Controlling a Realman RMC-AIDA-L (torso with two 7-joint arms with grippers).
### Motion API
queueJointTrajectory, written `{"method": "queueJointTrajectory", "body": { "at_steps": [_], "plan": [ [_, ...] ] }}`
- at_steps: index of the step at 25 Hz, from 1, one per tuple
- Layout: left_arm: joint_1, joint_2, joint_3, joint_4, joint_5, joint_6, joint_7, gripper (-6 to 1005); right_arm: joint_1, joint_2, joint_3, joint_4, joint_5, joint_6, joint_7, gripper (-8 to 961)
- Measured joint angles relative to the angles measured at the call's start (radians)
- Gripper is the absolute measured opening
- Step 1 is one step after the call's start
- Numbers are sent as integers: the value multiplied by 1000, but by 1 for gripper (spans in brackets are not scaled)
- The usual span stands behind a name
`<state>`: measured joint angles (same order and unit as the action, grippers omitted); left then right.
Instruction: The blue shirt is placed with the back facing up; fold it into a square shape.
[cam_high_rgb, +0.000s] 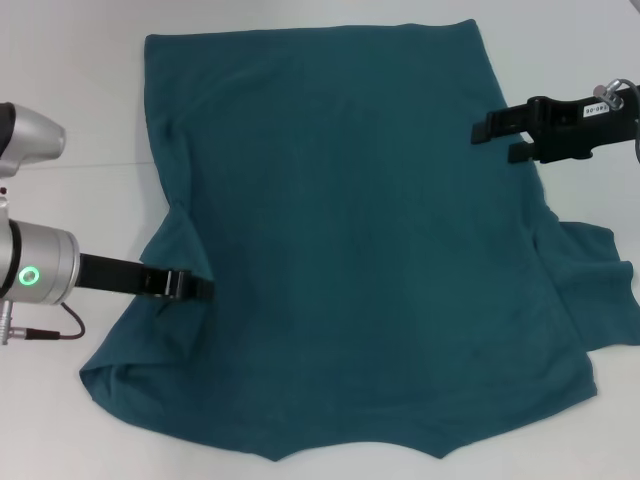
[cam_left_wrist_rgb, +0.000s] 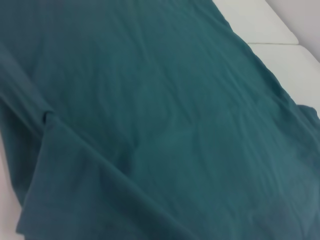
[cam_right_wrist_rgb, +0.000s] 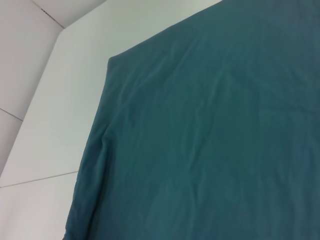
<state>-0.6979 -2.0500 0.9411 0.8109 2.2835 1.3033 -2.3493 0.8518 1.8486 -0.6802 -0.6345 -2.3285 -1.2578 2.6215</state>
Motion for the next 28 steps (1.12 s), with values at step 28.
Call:
{"method": "queueJointTrajectory", "body": {
  "at_steps": [28],
  "plan": [
    [13, 31, -223, -135, 34, -214, -180, 398, -9, -1, 6, 0, 0, 6, 0, 723]
  ]
}}
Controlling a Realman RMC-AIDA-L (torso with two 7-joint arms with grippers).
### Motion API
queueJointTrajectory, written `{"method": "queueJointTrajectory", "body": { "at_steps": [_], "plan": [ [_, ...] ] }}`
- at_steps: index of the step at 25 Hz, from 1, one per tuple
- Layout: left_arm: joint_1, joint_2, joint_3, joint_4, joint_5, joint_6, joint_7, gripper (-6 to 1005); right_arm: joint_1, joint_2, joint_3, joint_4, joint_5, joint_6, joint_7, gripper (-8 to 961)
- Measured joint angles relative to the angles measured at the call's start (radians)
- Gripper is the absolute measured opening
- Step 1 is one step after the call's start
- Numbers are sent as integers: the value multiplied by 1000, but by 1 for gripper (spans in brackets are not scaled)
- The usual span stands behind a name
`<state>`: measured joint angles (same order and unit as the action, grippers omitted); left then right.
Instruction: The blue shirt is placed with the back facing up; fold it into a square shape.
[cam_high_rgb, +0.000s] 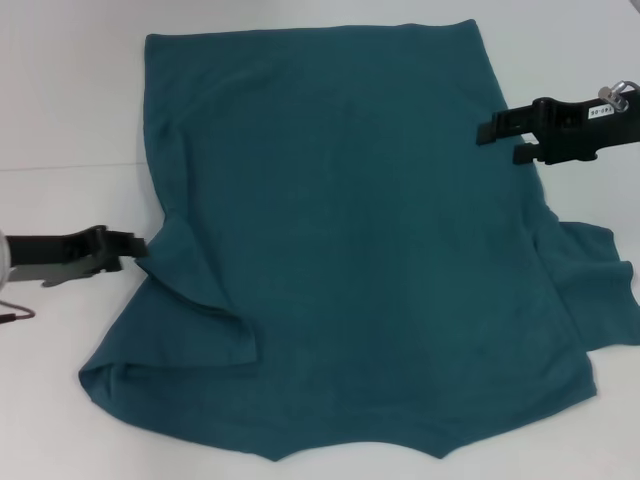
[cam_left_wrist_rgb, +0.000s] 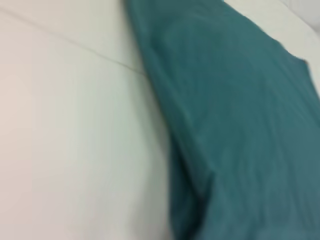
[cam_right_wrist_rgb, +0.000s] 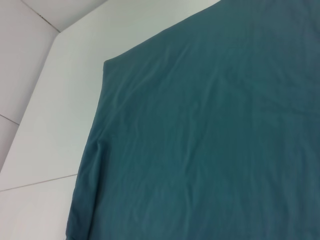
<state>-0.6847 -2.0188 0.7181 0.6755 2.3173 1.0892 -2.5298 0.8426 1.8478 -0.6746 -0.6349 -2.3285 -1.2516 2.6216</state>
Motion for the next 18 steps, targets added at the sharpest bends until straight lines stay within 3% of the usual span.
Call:
{"method": "queueJointTrajectory", "body": {
  "at_steps": [12, 18],
  "plan": [
    [-25, -16, 1, -108, -5, -151, -6, 615, 5, 2, 1, 0, 0, 2, 0, 720],
    [-53, -32, -4, -150, -9, -195, 21, 831, 3, 2, 1, 2, 0, 2, 0, 719]
  ]
}}
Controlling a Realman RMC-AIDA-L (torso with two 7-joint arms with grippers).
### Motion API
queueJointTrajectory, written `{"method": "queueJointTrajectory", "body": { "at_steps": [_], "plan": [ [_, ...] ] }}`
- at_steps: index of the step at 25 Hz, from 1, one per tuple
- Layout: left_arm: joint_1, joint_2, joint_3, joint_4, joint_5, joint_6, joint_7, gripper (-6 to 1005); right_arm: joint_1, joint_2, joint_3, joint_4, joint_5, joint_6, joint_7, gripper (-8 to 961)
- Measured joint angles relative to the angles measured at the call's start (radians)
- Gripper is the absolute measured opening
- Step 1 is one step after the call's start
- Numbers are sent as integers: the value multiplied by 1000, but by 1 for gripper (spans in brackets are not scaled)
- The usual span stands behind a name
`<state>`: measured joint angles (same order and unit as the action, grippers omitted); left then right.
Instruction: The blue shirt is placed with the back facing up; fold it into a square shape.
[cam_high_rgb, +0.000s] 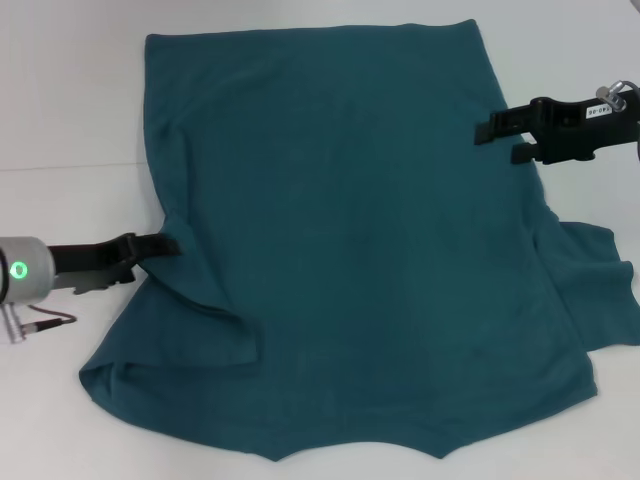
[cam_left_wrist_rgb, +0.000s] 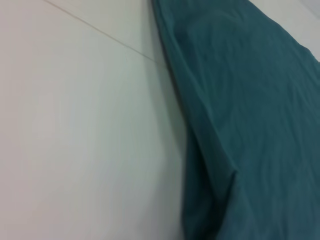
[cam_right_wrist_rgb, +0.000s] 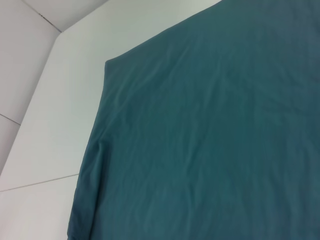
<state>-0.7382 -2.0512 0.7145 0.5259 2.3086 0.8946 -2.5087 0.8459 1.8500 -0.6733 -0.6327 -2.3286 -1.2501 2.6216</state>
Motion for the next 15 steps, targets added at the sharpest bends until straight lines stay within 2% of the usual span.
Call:
{"method": "queueJointTrajectory", "body": {
  "at_steps": [5, 8, 12, 15],
  "plan": [
    [-20, -9, 1, 0, -47, 30, 53, 878, -3, 0, 0, 1, 0, 1, 0, 717],
    [-23, -7, -2, 15, -133, 144, 141, 874, -5, 0, 0, 2, 0, 2, 0, 716],
    [1, 20, -6, 30, -305, 368, 292, 873, -5, 0, 1, 1, 0, 1, -11, 715],
    [22, 49, -6, 23, -333, 418, 282, 873, -6, 0, 2, 1, 3, 2, -23, 715]
  ]
}}
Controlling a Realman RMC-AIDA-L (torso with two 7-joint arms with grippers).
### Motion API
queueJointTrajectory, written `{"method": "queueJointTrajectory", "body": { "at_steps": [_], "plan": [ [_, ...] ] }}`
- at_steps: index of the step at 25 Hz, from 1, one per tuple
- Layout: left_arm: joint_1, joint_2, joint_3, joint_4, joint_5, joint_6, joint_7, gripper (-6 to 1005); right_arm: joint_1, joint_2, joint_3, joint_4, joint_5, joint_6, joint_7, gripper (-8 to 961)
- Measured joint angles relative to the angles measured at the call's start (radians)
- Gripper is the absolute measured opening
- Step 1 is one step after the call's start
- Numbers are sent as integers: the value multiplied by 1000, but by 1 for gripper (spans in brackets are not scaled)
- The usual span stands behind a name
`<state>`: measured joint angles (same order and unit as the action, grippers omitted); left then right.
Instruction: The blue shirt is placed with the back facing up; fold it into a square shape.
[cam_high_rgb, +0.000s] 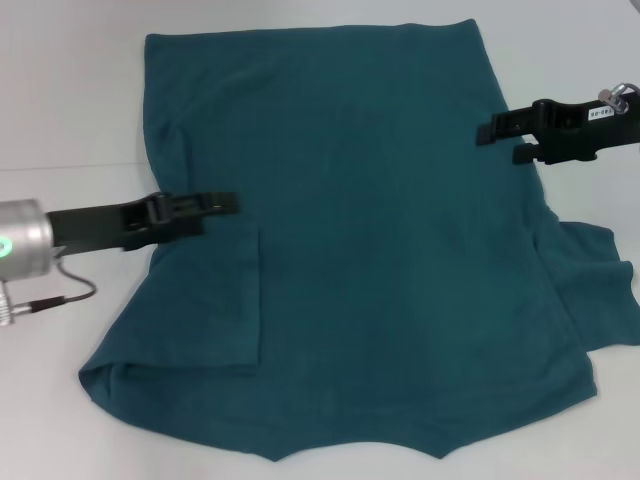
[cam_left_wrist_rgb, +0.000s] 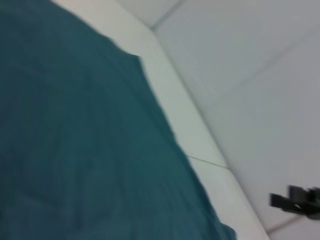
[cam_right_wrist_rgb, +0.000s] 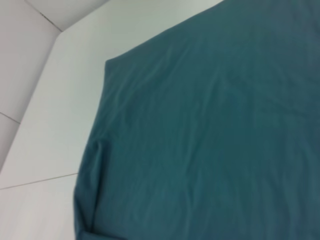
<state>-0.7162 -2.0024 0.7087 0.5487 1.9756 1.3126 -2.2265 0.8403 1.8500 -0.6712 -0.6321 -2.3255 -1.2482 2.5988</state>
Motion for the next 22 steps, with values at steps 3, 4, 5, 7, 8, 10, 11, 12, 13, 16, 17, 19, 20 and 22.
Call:
{"method": "queueJointTrajectory", "body": {
  "at_steps": [3, 4, 5, 7, 8, 10, 11, 12, 13, 16, 17, 19, 20, 22],
  "plan": [
    [42, 14, 0, 14, -1, -24, -43, 873, -3, 0, 0, 2, 24, -1, -30, 714],
    [55, 17, 0, 21, -1, -26, -47, 873, -6, 0, 0, 2, 29, -2, -43, 714],
    [77, 19, 3, 34, 1, -18, -42, 874, -9, 0, 0, 2, 34, -4, -58, 713],
    [111, 20, 11, 65, 6, 29, 5, 874, -16, 1, 1, 0, 39, -5, -89, 713],
    [128, 19, 15, 78, 7, 57, 42, 874, -21, 0, 3, -1, 40, -1, -100, 713],
    [180, 8, 18, 124, 7, 153, 158, 874, -32, -2, 11, -1, 48, 8, -115, 712],
    [200, 2, 17, 142, 7, 184, 190, 874, -38, -3, 19, -2, 56, 11, -125, 712],
    [222, -6, 17, 160, 7, 217, 221, 874, -47, -5, 27, -2, 67, 11, -145, 711],
    [233, -11, 17, 168, 7, 234, 235, 874, -54, -6, 32, -3, 79, 10, -163, 711],
    [269, -29, 26, 182, 11, 295, 290, 873, -78, -7, 40, -15, 124, -10, -231, 710],
    [274, -34, 27, 182, 13, 305, 303, 873, -84, -7, 40, -22, 130, -15, -238, 710],
    [283, -46, 27, 182, 17, 312, 319, 873, -96, -10, 34, -32, 132, -31, -240, 710],
    [285, -49, 27, 181, 19, 315, 326, 873, -100, -16, 31, -33, 129, -46, -237, 709],
    [287, -57, 28, 181, 19, 339, 360, 874, -107, -29, 29, -35, 112, -87, -224, 709]
  ]
}}
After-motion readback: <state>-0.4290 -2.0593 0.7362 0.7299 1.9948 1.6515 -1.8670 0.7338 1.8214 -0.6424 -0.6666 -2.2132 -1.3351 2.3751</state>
